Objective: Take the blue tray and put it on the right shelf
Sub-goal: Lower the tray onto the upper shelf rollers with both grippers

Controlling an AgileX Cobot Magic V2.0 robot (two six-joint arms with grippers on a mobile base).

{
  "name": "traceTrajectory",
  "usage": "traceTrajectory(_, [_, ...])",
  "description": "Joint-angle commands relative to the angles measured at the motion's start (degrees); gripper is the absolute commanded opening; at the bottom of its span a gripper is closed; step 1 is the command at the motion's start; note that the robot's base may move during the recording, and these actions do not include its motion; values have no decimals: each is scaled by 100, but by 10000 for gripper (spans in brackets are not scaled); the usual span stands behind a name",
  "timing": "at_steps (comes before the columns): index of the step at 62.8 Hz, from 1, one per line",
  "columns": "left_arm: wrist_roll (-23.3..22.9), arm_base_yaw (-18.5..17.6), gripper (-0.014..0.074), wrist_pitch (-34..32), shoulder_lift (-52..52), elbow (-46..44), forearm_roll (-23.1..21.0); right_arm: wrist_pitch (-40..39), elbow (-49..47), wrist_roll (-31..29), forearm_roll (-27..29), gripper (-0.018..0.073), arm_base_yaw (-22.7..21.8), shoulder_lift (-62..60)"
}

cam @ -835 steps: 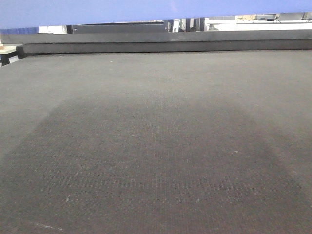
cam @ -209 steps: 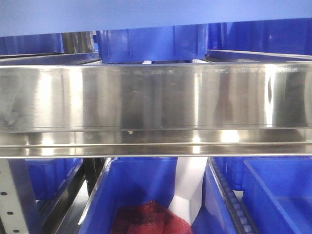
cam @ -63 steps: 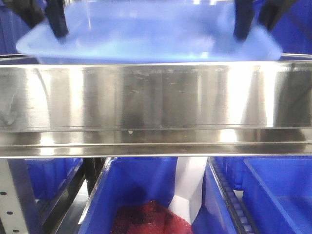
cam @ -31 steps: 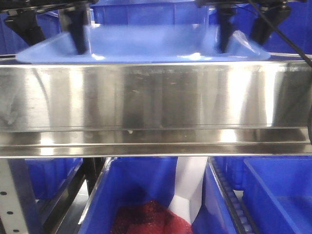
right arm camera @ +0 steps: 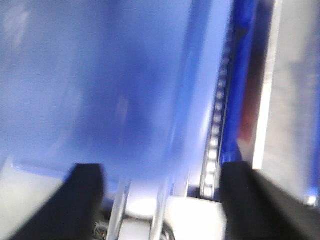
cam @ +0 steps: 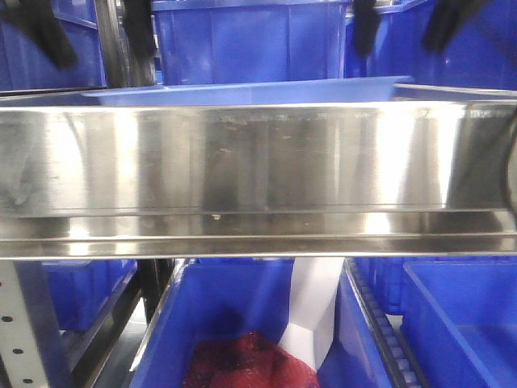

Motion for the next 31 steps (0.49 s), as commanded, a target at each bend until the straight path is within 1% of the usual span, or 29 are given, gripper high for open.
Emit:
traceTrajectory(1, [70, -40, 350, -342, -765, -38, -45, -397, -27, -69, -59, 308, 8, -706])
traceTrajectory(2, [68, -40, 326, -384, -883, 22, -45, -454, 38, -69, -59, 270, 8, -815])
traceTrajectory(6, [82, -40, 256, -453, -1270, 221, -55, -610, 245, -69, -59, 176, 8, -1175])
traceTrajectory(8, [94, -40, 206, -481, -1448, 383, -55, -678, 402, -74, -66, 124, 8, -1341])
traceTrajectory(12, [94, -40, 127, -566, -1880, 699, -55, -842, 693, -94, -80, 56, 8, -1734])
traceTrajectory(18, [94, -40, -6, -866, -2602, 1428, -76, -1161, 1313, -224, -95, 57, 8, -2376])
traceTrajectory(21, [94, -40, -54, -1079, -2978, 1801, -76, -1351, 1712, -328, -95, 57, 8, -2714])
traceTrajectory(27, [119, -40, -48, -1509, -3754, 2563, -76, -1799, 2457, -524, -95, 57, 8, -3401])
traceTrajectory(31, [306, -40, -48, -1801, -4316, 3072, -95, -2105, 2952, -611, -95, 57, 8, -3903])
